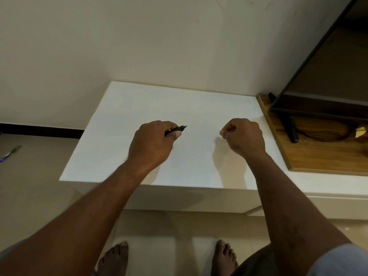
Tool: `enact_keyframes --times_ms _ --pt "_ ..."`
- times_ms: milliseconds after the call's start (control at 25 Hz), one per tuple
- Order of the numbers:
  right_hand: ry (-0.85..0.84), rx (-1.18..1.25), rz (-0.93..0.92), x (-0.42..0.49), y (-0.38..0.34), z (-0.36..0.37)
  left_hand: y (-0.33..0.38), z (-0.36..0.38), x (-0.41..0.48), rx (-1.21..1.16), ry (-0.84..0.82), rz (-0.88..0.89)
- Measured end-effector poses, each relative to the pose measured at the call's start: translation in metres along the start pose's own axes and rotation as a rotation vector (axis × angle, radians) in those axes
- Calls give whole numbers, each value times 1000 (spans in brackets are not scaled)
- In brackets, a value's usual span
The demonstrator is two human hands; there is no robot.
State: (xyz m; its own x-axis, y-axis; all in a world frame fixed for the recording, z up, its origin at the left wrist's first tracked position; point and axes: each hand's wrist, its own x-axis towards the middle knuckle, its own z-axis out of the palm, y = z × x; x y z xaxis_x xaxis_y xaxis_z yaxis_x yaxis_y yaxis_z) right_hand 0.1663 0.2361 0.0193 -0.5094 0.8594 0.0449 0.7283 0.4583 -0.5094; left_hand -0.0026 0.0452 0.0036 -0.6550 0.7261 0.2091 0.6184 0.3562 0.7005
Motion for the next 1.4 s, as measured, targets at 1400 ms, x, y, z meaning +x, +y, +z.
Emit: enact_keyframes --times_ms 1400 --pt "-320 662 48 -21 -63 16 8 4 -1 47 1 94"
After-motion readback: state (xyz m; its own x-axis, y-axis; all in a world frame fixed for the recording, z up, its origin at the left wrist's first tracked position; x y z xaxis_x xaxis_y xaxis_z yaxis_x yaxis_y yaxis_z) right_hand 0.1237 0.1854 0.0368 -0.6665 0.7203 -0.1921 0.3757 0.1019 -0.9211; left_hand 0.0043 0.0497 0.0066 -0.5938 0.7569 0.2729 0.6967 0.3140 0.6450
